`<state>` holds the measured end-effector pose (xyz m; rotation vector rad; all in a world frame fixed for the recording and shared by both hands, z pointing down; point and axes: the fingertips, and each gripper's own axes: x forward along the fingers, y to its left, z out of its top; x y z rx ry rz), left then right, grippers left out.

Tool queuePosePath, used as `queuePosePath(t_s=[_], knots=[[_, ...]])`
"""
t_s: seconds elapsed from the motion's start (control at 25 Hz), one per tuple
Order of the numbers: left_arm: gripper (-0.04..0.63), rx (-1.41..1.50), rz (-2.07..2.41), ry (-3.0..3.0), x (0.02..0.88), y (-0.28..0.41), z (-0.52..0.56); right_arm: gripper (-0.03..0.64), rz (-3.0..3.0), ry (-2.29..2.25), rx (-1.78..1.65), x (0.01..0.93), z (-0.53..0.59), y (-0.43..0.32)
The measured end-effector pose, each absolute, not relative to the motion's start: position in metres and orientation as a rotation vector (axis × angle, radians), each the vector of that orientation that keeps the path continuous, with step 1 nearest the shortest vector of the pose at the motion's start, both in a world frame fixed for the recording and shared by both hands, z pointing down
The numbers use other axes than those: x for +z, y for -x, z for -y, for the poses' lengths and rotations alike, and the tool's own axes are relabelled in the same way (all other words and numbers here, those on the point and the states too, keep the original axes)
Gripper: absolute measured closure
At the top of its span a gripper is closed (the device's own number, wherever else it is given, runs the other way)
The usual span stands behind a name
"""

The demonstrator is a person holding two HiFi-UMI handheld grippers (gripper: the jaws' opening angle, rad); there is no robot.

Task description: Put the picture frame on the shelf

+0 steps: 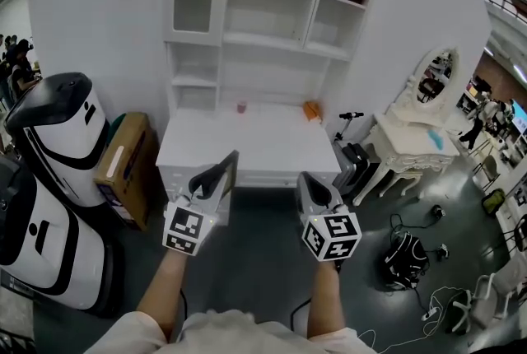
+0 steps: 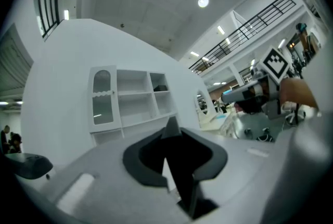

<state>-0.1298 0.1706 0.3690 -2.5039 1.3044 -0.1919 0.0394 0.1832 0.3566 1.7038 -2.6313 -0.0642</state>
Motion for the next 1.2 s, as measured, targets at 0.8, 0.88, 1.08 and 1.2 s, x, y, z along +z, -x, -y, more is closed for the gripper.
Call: queuePosePath(t_s=[0.8,0.88,1.08,1.2], knots=[[0.532,-0.232,-1.272,2.493,0.374,0.037,-0.146,0.611,2.669,-1.662,-0.079,0.363,-0.159,-0.115],[0.532,-0.229,-1.257,2.505,0.378,0.030,-0.135,0.611,2.658,-1.674,-0.070,0.367,-0.147,-0.122],[0.532,-0.219,-1.241,2.526,0.387,0.026,-0.089,0.611,2.648,-1.697,-0.073,0.369,-0.103,-0.129],[0.532,-0.206,-1.232,2.523,0.381,0.027,-0.053,0.611,2.647,-1.697,-0.076,0.365,-0.068,-0.128]])
